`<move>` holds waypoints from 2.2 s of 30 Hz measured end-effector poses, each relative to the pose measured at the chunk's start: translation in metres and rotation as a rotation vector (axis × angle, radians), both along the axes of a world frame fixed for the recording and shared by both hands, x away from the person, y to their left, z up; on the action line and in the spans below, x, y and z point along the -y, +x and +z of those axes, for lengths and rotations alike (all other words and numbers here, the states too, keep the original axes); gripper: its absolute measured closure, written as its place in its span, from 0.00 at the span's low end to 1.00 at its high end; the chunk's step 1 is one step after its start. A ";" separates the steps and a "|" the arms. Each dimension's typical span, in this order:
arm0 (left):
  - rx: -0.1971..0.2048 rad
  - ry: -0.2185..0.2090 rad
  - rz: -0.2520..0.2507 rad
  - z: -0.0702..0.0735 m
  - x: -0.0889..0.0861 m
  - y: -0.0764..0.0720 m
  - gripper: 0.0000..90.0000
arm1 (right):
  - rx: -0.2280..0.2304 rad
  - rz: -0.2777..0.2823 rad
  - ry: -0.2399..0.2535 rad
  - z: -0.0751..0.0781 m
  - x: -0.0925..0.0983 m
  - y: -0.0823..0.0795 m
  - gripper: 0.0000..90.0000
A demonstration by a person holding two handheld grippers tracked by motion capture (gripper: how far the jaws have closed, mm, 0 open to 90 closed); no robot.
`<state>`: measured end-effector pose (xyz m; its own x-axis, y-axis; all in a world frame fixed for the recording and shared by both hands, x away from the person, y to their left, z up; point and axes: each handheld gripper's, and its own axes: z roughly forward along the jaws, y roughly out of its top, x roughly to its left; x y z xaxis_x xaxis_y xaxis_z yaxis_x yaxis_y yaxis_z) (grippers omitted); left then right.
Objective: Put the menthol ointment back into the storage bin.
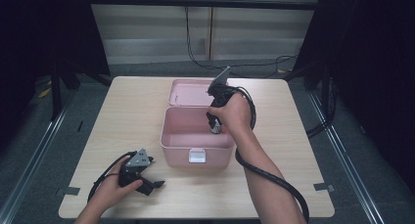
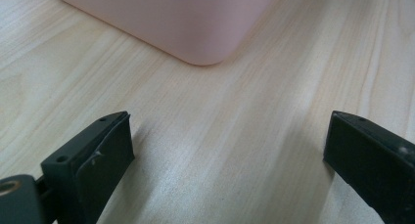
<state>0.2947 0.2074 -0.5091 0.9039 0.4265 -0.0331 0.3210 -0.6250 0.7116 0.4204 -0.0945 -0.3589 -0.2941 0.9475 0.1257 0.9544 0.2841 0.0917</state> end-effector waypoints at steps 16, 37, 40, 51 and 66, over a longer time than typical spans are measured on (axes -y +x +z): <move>0.002 0.002 0.002 0.000 0.000 0.000 0.04 | -0.016 -0.080 -0.027 -0.022 -0.007 0.010 0.57; 0.000 0.000 0.000 0.000 0.000 0.000 0.04 | 0.006 -0.140 -0.068 -0.041 -0.012 0.016 0.57; 0.001 0.000 0.000 0.000 0.000 0.000 0.04 | 0.007 -0.136 -0.069 -0.041 -0.014 0.016 0.57; 0.002 0.003 0.001 0.000 0.000 0.000 0.04 | 0.005 -0.129 -0.047 -0.045 -0.022 0.017 0.57; 0.002 0.003 0.000 0.000 0.000 0.000 0.04 | 0.004 -0.140 -0.048 -0.065 -0.027 0.021 0.57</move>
<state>0.2946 0.2074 -0.5091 0.9041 0.4262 -0.0307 0.3196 -0.6270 0.7104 0.4413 -0.0676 -0.4237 -0.1590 0.9842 0.0783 0.9846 0.1523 0.0855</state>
